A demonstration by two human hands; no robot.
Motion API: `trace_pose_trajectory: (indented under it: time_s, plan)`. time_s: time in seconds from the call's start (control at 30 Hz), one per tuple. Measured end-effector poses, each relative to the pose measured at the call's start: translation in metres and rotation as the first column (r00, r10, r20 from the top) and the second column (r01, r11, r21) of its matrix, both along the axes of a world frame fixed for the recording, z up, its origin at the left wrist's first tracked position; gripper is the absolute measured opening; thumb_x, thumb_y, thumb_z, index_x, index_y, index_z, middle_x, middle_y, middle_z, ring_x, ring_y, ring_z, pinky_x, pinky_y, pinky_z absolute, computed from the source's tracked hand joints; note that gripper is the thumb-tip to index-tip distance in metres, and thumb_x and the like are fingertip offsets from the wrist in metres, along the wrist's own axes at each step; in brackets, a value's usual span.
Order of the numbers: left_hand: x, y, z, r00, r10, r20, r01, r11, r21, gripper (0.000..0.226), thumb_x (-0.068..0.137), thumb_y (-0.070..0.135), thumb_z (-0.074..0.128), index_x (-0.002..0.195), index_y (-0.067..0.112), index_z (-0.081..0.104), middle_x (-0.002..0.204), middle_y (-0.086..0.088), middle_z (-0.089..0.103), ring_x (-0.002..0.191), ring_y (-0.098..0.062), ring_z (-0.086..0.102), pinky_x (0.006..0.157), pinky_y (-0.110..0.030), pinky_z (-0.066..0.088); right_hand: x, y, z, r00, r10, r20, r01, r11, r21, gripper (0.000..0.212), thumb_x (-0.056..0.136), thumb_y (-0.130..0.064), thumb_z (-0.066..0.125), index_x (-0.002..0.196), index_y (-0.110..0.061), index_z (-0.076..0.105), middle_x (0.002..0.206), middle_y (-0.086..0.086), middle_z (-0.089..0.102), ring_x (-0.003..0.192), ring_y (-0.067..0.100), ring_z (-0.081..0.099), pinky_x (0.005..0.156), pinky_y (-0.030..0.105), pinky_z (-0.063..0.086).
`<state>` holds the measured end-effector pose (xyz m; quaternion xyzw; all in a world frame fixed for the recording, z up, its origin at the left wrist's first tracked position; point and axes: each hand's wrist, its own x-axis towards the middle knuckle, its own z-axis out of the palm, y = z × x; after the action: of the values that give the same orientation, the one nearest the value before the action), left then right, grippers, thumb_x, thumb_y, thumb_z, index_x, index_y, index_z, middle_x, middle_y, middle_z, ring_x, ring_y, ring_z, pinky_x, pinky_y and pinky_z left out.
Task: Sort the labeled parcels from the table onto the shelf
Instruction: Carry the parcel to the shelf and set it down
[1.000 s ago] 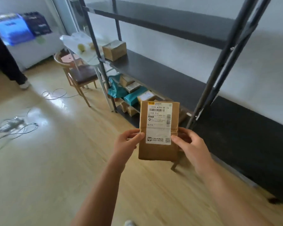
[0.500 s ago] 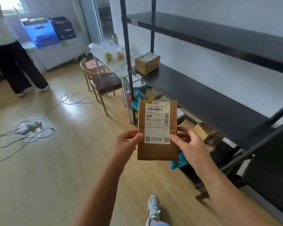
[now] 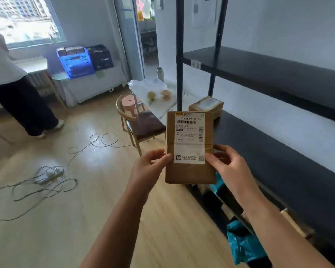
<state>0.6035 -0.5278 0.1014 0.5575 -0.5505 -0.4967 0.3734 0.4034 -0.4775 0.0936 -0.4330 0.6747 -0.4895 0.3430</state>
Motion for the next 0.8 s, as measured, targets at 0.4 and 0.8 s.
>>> trace_pose_trajectory:
  time_s: [0.4, 0.8]
  plan:
    - [0.019, -0.212, 0.054, 0.964, -0.241, -0.112, 0.238, 0.970, -0.041, 0.018, 0.086, 0.027, 0.073, 0.101, 0.017, 0.070, 0.101, -0.003, 0.076, 0.101, -0.022, 0.070, 0.093, -0.041, 0.056, 0.035, -0.162, 0.057, 0.965, -0.258, -0.037, 0.249, 0.954, -0.166, 0.040, 0.087, -0.041, 0.067, 0.122, -0.025, 0.057, 0.106, -0.014, 0.065, 0.091, -0.005, 0.058, 0.064, 0.012, 0.042]
    - [-0.063, -0.351, 0.125, 0.791, -0.572, -0.217, 0.532, 0.818, -0.217, 0.018, 0.089, 0.014, 0.068, 0.105, 0.020, 0.075, 0.101, 0.000, 0.078, 0.097, -0.017, 0.072, 0.095, -0.032, 0.054, -0.003, -0.256, 0.124, 0.833, -0.551, -0.046, 0.508, 0.795, -0.332, 0.030, 0.088, -0.045, 0.064, 0.114, -0.032, 0.063, 0.103, -0.020, 0.067, 0.096, -0.003, 0.062, 0.068, 0.012, 0.044]
